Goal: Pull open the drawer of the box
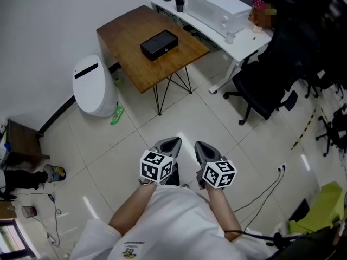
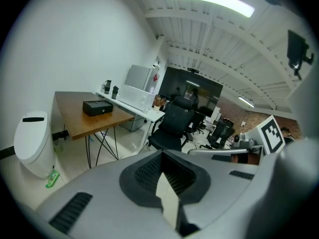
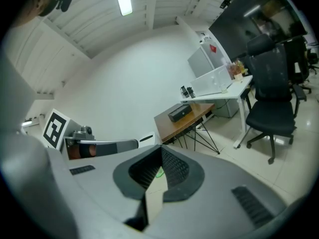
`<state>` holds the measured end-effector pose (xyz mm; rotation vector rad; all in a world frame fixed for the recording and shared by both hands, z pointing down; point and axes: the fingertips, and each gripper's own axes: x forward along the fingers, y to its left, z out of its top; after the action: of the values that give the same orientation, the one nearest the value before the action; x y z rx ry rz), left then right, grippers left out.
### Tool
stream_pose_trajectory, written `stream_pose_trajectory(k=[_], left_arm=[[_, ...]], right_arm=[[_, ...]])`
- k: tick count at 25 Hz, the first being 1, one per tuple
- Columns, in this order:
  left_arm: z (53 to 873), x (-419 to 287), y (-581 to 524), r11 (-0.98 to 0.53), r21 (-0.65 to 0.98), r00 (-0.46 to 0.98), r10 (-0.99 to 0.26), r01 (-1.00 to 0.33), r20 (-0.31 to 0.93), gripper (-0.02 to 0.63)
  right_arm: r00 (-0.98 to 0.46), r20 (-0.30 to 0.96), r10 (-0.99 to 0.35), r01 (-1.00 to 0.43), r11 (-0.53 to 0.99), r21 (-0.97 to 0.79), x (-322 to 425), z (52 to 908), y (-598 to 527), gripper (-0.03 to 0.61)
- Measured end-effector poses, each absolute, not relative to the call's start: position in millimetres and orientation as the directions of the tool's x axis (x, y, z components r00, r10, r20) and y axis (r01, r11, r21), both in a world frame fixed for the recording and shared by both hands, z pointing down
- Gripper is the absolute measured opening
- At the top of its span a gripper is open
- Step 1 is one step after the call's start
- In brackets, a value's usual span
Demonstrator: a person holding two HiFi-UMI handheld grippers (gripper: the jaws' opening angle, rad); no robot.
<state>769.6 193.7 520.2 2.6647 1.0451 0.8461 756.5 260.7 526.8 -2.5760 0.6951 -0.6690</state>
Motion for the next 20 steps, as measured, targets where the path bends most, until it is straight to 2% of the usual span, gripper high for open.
stream_pose_trajectory(k=[20], left_arm=[[507,918,139,-0.744,0.364,0.609,0.668,0.561,0.428,0.0]], right_arm=[[0.729,0.354,-0.586,-0.423,-0.792,-0.439,908,511,192,-0.014]])
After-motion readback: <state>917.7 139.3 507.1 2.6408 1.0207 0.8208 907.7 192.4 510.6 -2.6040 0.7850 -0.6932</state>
